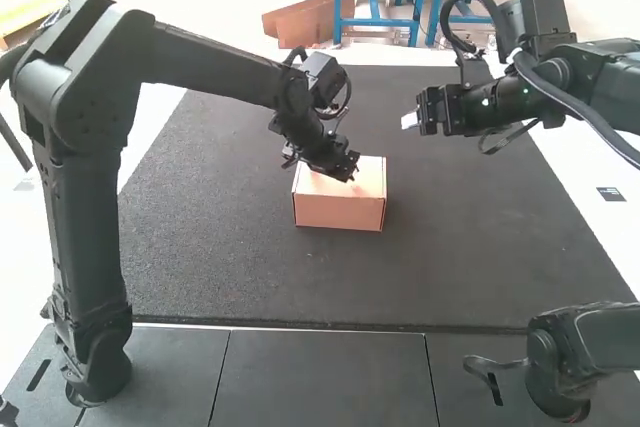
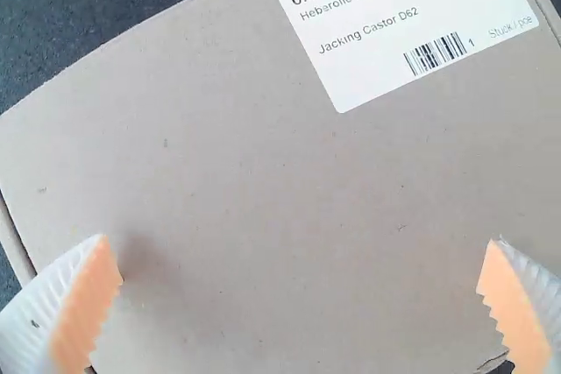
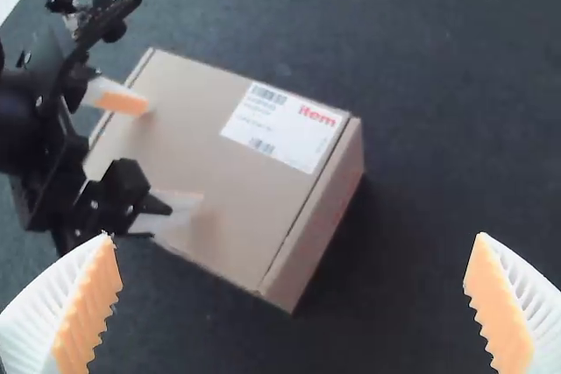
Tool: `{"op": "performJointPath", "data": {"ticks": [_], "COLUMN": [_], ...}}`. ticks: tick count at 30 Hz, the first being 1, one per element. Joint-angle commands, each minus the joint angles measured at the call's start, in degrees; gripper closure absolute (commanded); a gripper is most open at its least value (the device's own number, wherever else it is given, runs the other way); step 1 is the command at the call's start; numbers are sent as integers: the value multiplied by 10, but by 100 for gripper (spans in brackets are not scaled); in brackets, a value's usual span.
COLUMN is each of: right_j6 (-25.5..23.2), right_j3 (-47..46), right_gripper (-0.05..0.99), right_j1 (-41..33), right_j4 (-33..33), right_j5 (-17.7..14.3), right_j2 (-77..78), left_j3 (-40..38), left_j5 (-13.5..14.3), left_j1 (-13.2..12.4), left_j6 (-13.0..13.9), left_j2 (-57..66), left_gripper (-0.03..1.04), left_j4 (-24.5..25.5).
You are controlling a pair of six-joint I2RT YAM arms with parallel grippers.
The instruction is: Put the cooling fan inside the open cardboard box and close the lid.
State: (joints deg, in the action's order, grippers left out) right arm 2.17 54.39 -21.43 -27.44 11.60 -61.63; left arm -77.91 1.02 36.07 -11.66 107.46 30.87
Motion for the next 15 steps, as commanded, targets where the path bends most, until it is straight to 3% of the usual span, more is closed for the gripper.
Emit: {"op": "performJointPath", "data": {"ticks": [1,8,15], "right_j6": [-4,-12,-50], "right_j3": [-1,3,27], "right_gripper": [3,3,3], "right_j1": [9,10,10], "right_j4": [-5,-15,-3], "right_j5": [11,11,1], "right_j2": [27,37,35], "left_j3": [17,19,-58], "left_j5": [-15,-11,15], "left_j1": [10,15,-1], "left_j6": [-1,-1,-3], "left_j2": [11,5,-76], "left_gripper": [4,4,4], "left_j4": [-6,-8,31]}}
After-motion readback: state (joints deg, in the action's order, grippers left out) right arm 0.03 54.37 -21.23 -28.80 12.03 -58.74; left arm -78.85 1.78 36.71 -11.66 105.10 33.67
